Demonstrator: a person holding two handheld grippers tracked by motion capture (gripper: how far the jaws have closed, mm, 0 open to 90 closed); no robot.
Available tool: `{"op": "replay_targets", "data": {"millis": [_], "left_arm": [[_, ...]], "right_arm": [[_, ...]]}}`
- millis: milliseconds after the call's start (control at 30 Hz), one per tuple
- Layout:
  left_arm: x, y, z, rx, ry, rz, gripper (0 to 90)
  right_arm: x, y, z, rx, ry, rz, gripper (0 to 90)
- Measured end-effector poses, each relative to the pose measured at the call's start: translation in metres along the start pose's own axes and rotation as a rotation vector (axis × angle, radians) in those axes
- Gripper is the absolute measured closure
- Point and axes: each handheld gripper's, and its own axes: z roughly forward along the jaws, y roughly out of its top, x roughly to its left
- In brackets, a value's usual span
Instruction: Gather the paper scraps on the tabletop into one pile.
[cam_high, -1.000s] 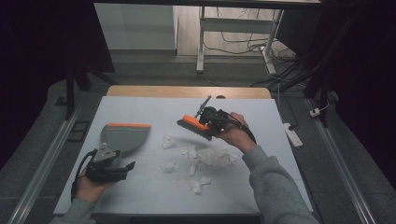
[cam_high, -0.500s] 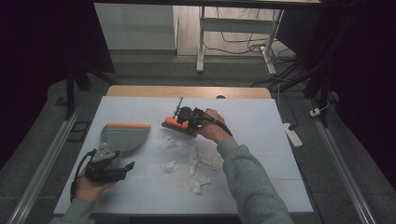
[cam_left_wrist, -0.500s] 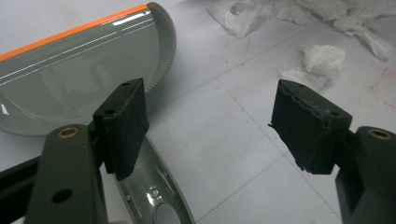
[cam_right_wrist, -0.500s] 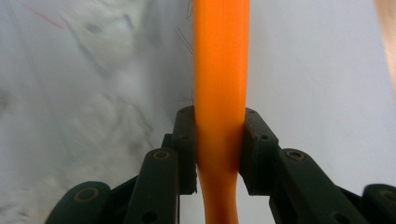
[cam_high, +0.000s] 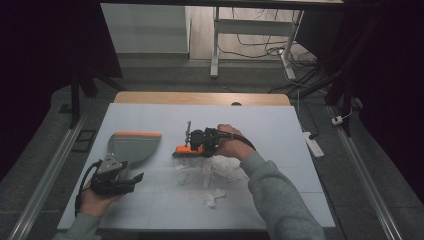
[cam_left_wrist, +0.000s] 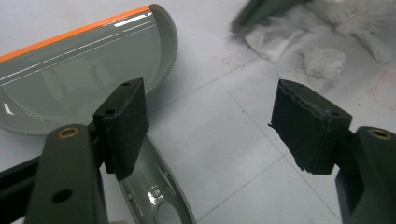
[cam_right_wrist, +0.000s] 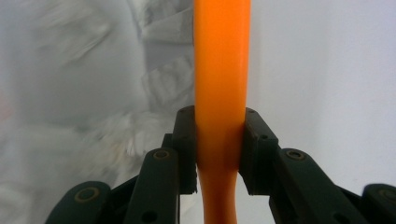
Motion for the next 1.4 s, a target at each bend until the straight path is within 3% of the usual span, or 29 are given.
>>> {"op": "replay_targets", "data": {"millis": [100, 133, 367, 733, 833, 1000, 1267, 1400], "left_arm": [[0.0, 0.0, 0.0, 0.001, 0.0, 0.0, 28.2], [0.0, 0.0, 0.0, 0.002, 0.001, 0.001, 28.2], [-0.001, 0.001, 0.0, 0.003, 0.005, 0.0, 28.2], [0.002, -0.001, -0.001, 0.001, 0.008, -0.008, 28.2], [0.003, -0.001, -0.001, -0.001, 0.014, -0.012, 28.2], [0.003, -0.001, -0.002, -0.004, 0.011, -0.012, 28.3], [0.004, -0.001, -0.004, -0.009, 0.016, -0.016, 28.3], [0.005, -0.002, -0.004, -0.008, 0.017, -0.018, 28.3]], "right_arm": [[0.004, -0.012, -0.004, -0.042, 0.028, 0.013, 70.5], [0.004, -0.015, -0.008, -0.034, 0.003, 0.02, 70.5], [-0.008, -0.041, -0.03, -0.209, -0.002, 0.199, 70.5], [-0.011, -0.053, -0.049, -0.357, 0.009, 0.395, 70.5], [-0.007, -0.051, -0.054, -0.395, 0.026, 0.429, 70.5], [0.003, -0.042, -0.059, -0.398, 0.048, 0.461, 70.5], [0.022, -0.005, -0.047, -0.436, 0.188, 0.516, 70.5], [0.037, 0.017, -0.032, -0.422, 0.261, 0.487, 70.5]]}}
